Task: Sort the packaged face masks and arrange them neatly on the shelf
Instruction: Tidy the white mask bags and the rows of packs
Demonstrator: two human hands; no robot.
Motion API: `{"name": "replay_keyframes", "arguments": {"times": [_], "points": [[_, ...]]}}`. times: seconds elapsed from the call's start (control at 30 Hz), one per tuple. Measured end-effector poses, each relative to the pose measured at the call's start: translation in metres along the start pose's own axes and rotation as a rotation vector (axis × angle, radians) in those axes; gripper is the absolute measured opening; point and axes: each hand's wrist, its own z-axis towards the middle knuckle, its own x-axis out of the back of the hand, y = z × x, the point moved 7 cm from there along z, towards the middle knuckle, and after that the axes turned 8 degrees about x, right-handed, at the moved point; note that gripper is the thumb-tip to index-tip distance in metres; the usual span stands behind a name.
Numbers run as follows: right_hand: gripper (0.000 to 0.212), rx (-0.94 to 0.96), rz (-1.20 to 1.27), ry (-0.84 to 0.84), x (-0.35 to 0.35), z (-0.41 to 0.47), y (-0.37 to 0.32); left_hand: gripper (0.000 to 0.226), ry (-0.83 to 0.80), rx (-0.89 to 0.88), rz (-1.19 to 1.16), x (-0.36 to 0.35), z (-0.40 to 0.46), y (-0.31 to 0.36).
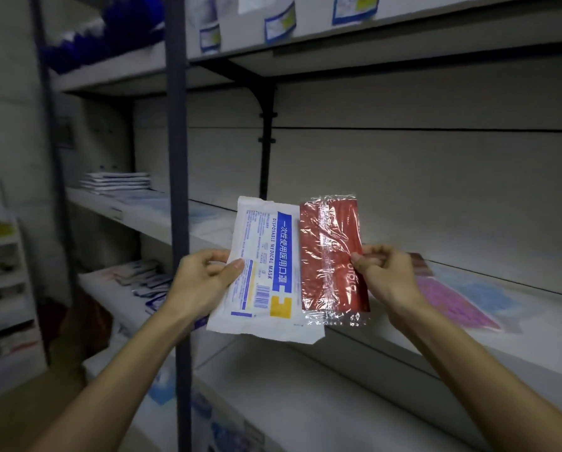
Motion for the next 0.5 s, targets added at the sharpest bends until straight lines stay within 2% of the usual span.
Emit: {"name": "replay_keyframes", "arguments": {"times": [0.3,0.5], "points": [[0.008,0.022,0.029,-0.062,-0.126,-0.001,-0.029,0.01,0.041,-0.082,0.056,0.121,0.039,-0.011],[0.009,0.057,-0.004,-0.101,-0.227,-0.005,-0.038,0.013,0.08,-0.094,0.105,0.219,0.071,-0.031]]}}
